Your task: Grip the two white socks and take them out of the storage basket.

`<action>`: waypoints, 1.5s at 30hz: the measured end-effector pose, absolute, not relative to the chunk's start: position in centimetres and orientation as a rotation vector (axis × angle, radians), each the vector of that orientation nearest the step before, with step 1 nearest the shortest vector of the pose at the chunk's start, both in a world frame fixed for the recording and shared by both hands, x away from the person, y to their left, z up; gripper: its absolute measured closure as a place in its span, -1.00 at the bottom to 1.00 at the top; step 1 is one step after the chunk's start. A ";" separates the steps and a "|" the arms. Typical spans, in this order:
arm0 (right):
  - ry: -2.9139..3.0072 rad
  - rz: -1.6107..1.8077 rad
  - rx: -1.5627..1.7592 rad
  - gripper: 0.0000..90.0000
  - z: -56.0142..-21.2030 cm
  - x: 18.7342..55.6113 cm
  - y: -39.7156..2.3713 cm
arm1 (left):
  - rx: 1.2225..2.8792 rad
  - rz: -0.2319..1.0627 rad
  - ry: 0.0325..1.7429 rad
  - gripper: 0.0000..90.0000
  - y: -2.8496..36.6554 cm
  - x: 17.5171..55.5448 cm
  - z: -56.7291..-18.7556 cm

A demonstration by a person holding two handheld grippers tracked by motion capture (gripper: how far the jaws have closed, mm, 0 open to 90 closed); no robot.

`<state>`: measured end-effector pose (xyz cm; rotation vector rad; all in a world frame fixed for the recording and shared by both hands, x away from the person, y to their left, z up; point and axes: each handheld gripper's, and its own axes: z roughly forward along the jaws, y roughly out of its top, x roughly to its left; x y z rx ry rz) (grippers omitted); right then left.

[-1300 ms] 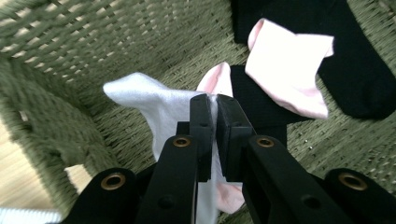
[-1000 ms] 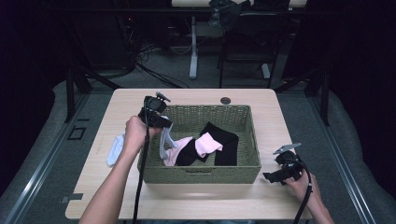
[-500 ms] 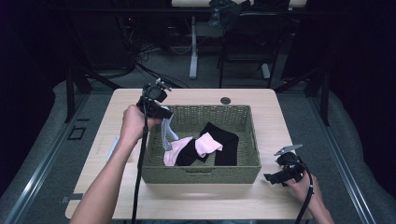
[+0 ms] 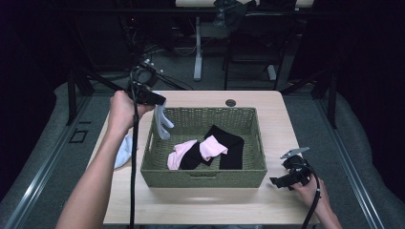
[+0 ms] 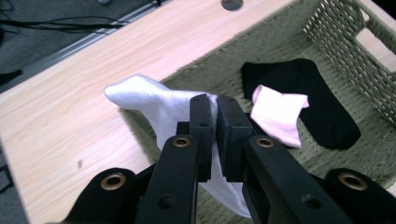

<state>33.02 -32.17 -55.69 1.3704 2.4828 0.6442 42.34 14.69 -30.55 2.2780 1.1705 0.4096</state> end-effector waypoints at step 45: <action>2.483 0.628 1.374 -0.93 -55.8 33.0 -32.2 | 2.078 0.256 1.677 -0.37 27.8 42.1 -46.8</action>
